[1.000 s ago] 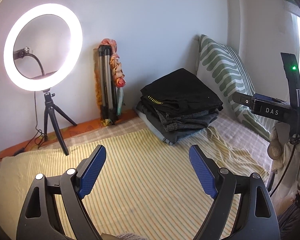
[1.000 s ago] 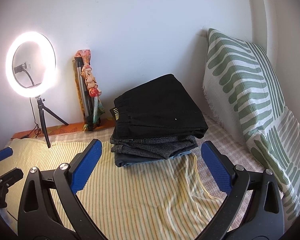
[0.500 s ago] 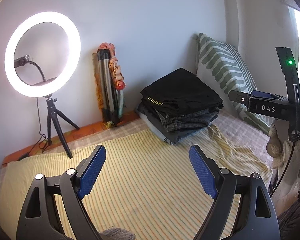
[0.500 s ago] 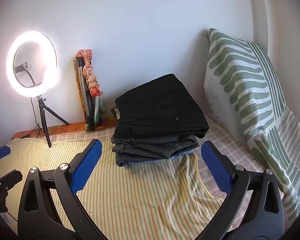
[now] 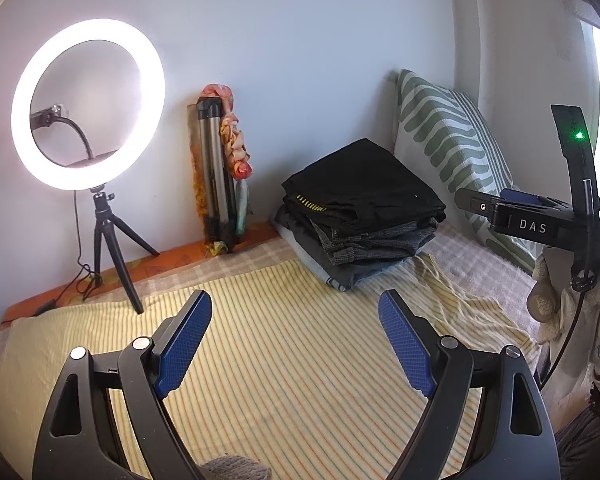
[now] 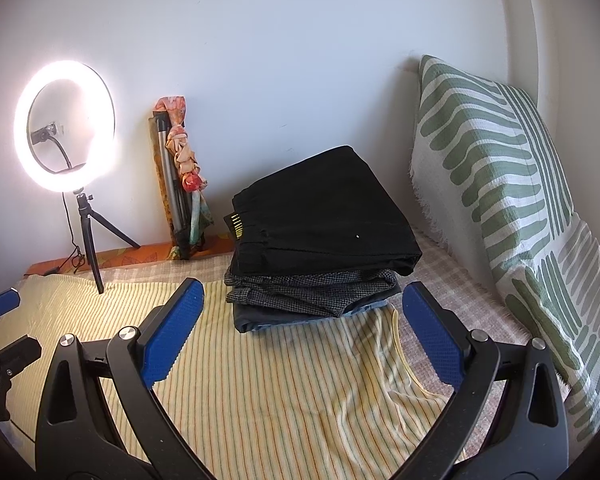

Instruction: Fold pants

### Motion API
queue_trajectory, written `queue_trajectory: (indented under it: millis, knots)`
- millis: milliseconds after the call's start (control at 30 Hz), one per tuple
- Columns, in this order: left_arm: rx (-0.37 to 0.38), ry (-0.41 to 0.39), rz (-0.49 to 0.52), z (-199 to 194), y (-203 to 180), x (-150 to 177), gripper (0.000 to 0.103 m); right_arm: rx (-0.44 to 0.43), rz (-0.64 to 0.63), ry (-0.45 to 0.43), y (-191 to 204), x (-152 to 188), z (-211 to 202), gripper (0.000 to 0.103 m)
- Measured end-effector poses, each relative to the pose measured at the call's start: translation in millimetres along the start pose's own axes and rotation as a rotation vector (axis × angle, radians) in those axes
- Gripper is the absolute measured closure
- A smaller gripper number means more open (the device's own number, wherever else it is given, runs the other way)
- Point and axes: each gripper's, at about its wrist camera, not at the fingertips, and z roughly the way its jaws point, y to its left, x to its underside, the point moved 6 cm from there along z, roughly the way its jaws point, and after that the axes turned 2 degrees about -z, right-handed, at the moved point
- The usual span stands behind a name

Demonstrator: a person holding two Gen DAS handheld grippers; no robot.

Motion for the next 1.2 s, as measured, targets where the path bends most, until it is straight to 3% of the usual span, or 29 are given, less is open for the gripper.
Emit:
queue_trajectory:
  millis: [1200]
  knots:
    - [0.010, -0.001, 0.013, -1.8, -3.5, -1.5, 0.017, -0.022, -0.001, 0.005, 5.9, 2.3, 2.3, 0.002]
